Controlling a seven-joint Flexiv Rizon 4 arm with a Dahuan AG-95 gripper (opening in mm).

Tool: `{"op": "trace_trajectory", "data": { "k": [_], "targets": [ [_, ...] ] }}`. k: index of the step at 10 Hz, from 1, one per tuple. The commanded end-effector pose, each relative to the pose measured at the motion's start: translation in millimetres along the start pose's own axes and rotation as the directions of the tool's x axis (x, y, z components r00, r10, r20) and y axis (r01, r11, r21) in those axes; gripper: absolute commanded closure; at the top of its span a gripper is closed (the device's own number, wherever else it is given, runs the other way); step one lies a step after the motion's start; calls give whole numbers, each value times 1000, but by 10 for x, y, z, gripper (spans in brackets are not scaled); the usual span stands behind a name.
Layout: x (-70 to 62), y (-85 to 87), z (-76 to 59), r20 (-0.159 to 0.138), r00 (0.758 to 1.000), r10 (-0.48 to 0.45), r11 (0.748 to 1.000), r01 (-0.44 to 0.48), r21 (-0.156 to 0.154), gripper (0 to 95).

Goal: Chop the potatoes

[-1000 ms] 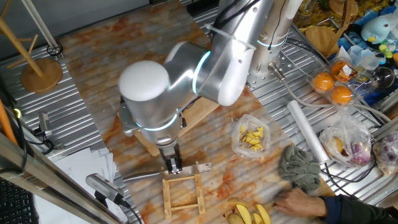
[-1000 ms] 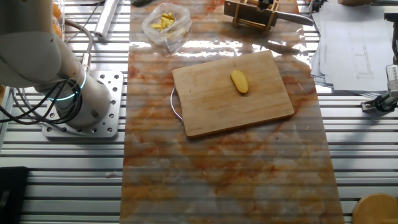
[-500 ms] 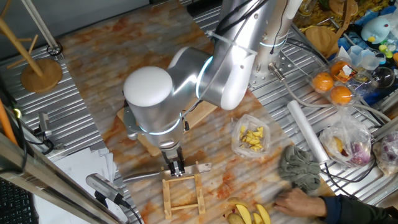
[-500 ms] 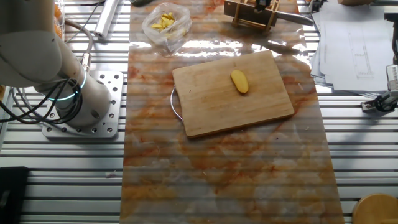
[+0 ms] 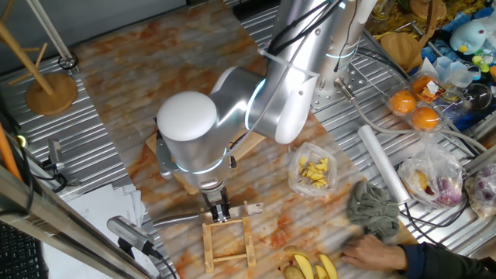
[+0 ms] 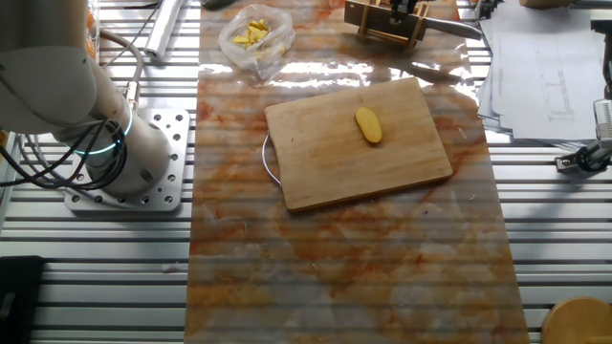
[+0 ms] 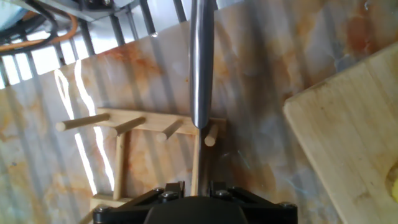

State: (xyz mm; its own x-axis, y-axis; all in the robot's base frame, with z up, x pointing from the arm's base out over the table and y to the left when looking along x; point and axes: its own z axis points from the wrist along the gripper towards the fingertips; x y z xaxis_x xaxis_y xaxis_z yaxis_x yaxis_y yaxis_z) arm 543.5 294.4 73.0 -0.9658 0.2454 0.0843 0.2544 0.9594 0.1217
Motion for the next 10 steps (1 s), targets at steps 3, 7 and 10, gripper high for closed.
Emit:
{"op": "trace_trajectory", "data": {
  "k": [3, 7, 10],
  "targets": [
    [6, 1, 76, 1, 1000, 0, 1000, 0, 2, 760],
    [-14, 14, 185, 1, 1000, 0, 1000, 0, 6, 760],
    [-18, 9, 251, 2, 1000, 1, 1000, -1, 10, 760]
  ]
}}
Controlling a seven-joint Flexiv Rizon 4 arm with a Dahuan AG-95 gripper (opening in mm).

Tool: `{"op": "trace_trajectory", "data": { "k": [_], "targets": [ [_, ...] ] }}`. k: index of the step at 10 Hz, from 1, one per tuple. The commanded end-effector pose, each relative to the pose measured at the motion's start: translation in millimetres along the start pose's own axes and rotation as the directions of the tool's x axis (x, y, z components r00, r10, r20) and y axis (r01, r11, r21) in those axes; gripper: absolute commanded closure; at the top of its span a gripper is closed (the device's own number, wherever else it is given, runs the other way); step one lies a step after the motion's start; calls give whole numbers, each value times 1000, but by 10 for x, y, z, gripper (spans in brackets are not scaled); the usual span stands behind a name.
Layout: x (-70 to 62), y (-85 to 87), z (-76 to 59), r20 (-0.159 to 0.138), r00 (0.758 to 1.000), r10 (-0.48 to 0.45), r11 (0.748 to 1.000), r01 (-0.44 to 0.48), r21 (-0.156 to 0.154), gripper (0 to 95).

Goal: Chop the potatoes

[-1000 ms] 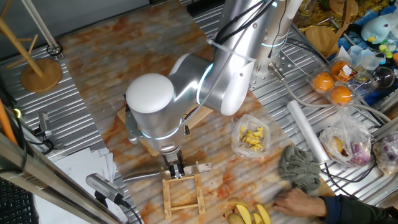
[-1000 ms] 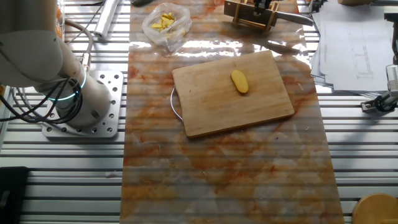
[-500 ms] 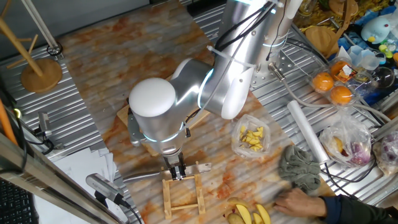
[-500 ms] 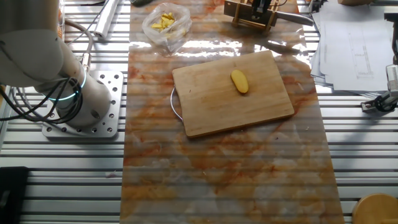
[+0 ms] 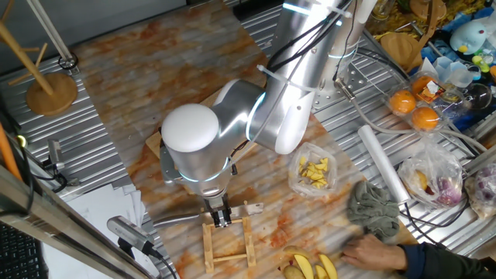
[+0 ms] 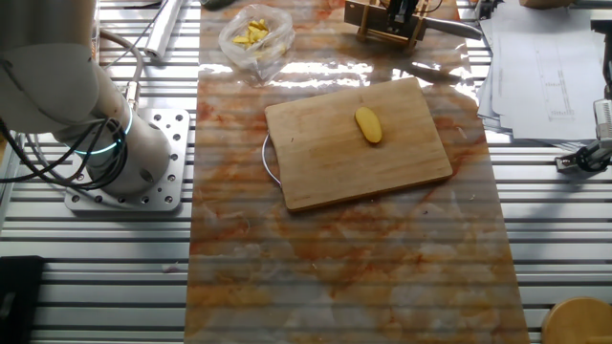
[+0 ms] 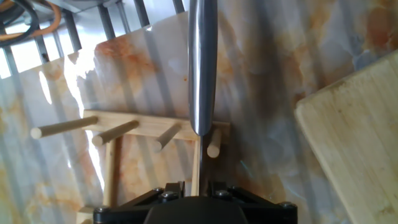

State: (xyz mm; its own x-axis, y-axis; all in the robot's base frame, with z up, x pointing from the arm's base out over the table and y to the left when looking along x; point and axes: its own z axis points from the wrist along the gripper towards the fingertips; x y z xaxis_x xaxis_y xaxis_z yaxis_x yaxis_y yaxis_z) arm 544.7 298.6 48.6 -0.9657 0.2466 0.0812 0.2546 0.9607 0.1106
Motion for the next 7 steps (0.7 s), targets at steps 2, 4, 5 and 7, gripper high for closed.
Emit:
{"op": "trace_trajectory", "data": {
  "k": [2, 4, 5, 7],
  "targets": [
    [1, -12, 28, 1, 1000, 0, 1000, 0, 3, 760],
    [7, -20, 41, 3, 1000, 0, 1000, 0, 6, 760],
    [9, -24, 51, 5, 1000, 0, 1000, 0, 7, 760],
    [8, -30, 70, 8, 1000, 0, 1000, 0, 8, 760]
  ]
}}
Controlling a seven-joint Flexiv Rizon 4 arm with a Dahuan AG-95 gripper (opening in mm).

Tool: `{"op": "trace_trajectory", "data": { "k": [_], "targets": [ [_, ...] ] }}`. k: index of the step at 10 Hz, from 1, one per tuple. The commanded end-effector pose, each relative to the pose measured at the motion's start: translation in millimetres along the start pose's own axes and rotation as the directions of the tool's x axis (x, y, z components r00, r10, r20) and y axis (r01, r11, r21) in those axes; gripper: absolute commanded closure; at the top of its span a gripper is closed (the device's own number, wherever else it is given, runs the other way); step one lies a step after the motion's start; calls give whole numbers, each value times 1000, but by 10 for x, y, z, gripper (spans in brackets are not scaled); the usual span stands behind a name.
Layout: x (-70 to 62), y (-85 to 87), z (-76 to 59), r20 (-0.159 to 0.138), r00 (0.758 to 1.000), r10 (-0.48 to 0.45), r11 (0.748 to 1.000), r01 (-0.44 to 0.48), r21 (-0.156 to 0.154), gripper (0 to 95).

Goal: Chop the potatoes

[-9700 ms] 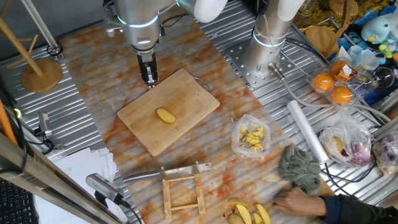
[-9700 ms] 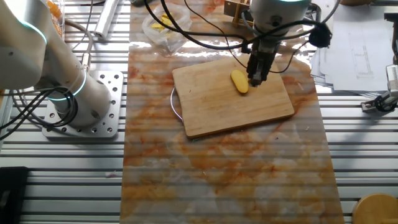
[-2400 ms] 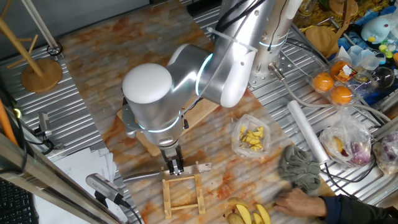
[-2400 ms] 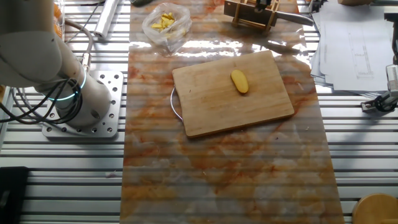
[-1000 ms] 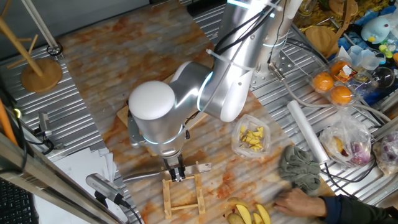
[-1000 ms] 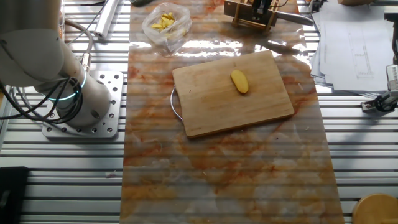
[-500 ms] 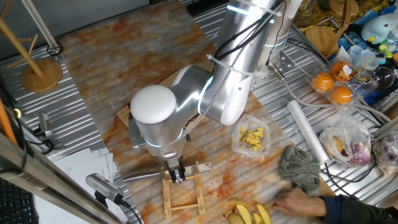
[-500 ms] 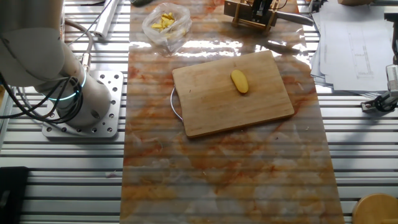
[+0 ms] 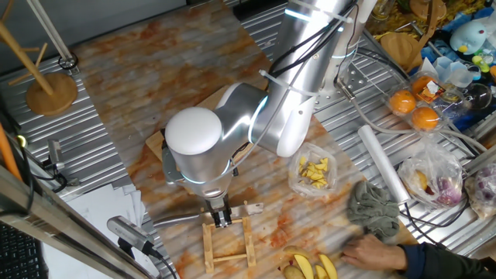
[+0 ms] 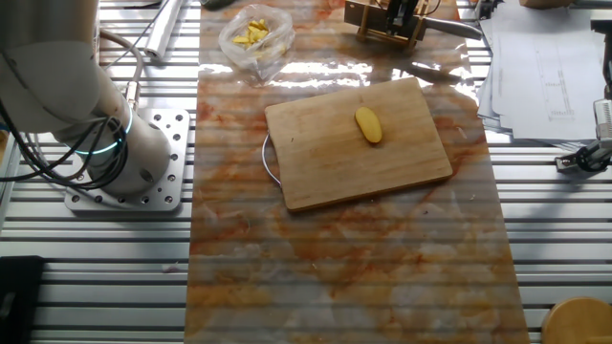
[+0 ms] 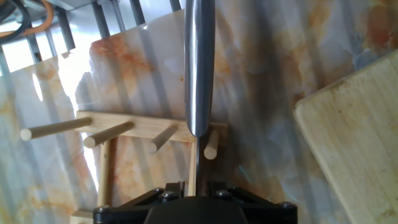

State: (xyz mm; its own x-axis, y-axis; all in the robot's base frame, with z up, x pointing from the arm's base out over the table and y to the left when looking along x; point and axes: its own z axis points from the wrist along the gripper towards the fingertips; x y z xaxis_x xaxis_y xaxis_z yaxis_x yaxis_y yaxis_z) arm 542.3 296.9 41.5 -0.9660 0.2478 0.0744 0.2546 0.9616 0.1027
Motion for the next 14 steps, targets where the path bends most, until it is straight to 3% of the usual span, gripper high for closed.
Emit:
{"op": "trace_trajectory", "data": {
  "k": [1, 6, 7, 14],
  "targets": [
    [-7, 0, 4, 2, 1000, 0, 1000, 0, 1, 760],
    [-10, -3, 18, 3, 1000, 0, 1000, 0, 4, 760],
    [-10, -3, 18, 3, 1000, 0, 1000, 0, 4, 950],
    [-5, 1, -2, 13, 1000, 0, 1000, 0, -1, 950]
  ]
}}
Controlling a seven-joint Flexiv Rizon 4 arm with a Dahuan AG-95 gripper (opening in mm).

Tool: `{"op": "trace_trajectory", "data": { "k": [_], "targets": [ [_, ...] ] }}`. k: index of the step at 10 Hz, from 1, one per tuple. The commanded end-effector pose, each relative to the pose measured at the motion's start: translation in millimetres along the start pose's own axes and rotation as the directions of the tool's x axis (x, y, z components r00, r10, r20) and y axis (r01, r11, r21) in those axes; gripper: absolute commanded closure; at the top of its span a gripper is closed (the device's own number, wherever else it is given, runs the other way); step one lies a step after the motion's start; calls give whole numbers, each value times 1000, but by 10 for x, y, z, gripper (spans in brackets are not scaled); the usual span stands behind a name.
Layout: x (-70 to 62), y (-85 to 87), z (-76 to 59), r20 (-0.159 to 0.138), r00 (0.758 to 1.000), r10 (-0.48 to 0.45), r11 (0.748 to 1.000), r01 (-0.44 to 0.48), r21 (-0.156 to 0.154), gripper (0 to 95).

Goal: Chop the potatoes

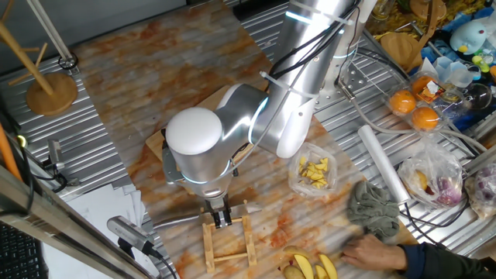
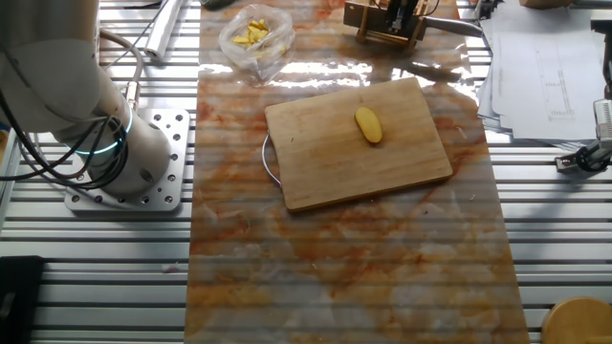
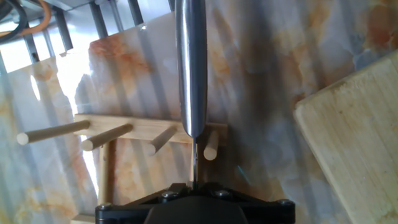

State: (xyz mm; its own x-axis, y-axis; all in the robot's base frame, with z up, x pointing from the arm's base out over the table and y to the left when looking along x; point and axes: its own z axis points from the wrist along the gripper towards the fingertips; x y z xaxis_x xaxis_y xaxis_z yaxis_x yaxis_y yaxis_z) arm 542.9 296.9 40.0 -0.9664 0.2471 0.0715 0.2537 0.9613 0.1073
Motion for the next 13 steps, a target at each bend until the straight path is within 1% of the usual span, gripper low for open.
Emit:
{"op": "trace_trajectory", "data": {
  "k": [1, 3, 5, 8, 9, 10, 13],
  "targets": [
    [7, 6, -37, 12, 1000, 1, 1000, -1, 5, 950],
    [19, 14, -80, 15, 1000, 1, 1000, -1, 8, 950],
    [36, 21, -166, 14, 1000, 1, 1000, -1, 3, 950],
    [43, 15, -390, 10, 1000, -7, 1000, 7, 5, 950],
    [46, 8, -470, 9, 1000, -21, 1000, 20, 9, 950],
    [45, -1, -519, 11, 1000, -29, 999, 29, 17, 950],
    [-13, -98, -790, 2, 998, -58, 998, 58, 20, 950]
  ]
}}
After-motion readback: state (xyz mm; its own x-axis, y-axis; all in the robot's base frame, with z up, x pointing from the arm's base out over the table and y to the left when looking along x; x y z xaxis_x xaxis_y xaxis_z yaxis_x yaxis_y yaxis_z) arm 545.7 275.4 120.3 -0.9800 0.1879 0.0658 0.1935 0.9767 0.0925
